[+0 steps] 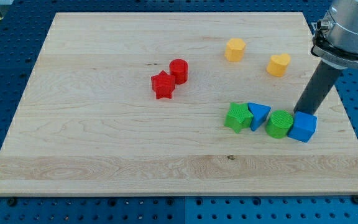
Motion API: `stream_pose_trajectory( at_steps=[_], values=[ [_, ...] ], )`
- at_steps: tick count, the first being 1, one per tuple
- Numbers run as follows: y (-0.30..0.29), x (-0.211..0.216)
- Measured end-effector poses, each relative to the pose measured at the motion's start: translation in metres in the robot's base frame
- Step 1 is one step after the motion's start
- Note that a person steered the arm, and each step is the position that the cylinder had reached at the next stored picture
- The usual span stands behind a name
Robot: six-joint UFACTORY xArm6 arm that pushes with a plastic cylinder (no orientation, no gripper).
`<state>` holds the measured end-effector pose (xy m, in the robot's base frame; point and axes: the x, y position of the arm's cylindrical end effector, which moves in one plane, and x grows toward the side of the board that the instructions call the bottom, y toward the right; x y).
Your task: Nudge the red star up a bit
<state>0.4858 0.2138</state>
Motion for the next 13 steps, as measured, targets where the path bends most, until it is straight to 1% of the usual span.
stream_pose_trajectory(
  at_steps=[1,2,3,5,6,8,9,10,11,12,13],
  values=[
    [-0.017,-0.023],
    [-0.051,-0.037],
    [-0.077,-0.037],
    [-0.083,-0.037],
    [-0.102,-0.037],
    [-0.166,-0.032],
    [-0.201,-0.018],
    [-0.239,-0.022],
    [-0.269,-0.050],
    [-0.280,-0.070],
    [-0.280,-0.070]
  ],
)
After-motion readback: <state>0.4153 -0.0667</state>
